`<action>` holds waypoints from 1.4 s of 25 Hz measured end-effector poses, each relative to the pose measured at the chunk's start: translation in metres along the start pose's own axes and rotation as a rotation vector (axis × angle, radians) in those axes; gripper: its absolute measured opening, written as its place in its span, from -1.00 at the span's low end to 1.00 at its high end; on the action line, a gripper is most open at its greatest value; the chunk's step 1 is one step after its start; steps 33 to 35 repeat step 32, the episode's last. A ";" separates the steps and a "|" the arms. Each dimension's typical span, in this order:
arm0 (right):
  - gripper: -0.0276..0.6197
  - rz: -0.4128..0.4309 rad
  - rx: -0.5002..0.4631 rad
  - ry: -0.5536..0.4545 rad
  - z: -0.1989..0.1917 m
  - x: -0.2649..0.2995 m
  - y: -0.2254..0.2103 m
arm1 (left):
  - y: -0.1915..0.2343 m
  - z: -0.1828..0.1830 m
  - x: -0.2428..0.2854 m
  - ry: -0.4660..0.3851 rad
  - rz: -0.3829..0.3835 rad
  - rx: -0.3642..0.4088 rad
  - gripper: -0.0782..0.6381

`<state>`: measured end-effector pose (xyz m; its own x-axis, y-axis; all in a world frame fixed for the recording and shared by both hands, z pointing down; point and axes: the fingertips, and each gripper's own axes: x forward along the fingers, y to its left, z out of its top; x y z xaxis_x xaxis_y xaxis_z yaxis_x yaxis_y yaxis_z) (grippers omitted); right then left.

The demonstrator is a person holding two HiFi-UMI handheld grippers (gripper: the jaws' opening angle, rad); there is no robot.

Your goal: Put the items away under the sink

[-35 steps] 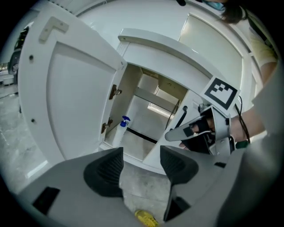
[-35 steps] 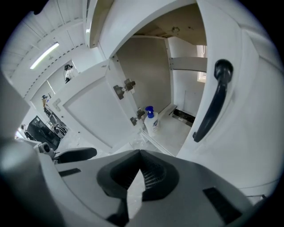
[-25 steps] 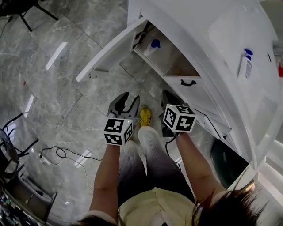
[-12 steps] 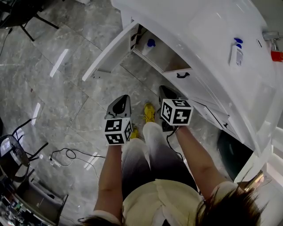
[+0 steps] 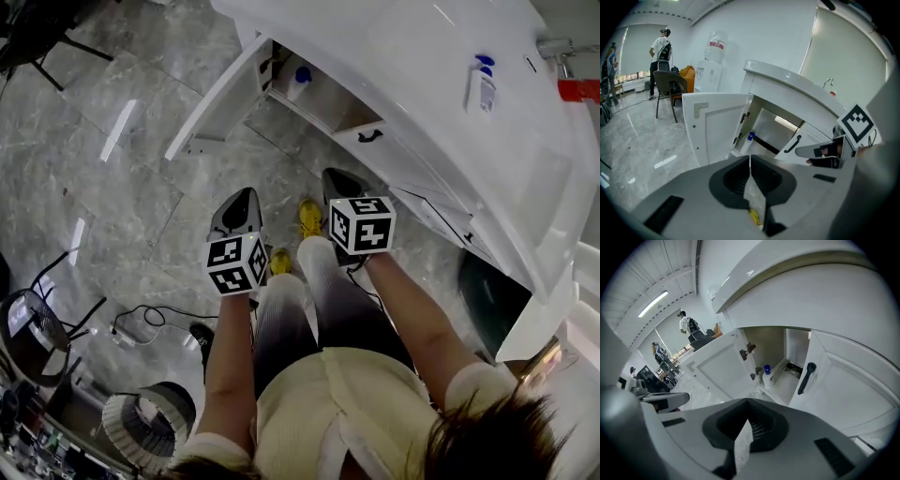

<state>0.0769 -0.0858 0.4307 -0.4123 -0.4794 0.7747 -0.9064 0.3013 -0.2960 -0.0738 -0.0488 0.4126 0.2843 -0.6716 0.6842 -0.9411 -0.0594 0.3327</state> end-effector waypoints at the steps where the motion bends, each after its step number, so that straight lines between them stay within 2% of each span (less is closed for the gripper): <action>1: -0.84 0.002 -0.003 0.000 0.000 -0.003 0.001 | 0.000 0.001 -0.003 0.002 0.005 -0.003 -0.65; 8: -0.84 -0.003 0.002 -0.013 0.005 -0.024 0.003 | -0.002 0.009 -0.024 0.010 0.034 -0.002 -0.65; 14: -0.84 0.005 -0.001 -0.051 0.006 -0.044 0.009 | -0.007 0.010 -0.045 -0.022 0.053 0.003 -0.65; 21: -0.84 0.010 -0.010 -0.088 0.022 -0.061 0.019 | -0.012 0.027 -0.059 -0.043 0.048 0.029 -0.65; 35: -0.84 0.023 -0.018 -0.093 0.009 -0.078 0.034 | -0.019 0.030 -0.089 -0.062 0.044 0.079 -0.65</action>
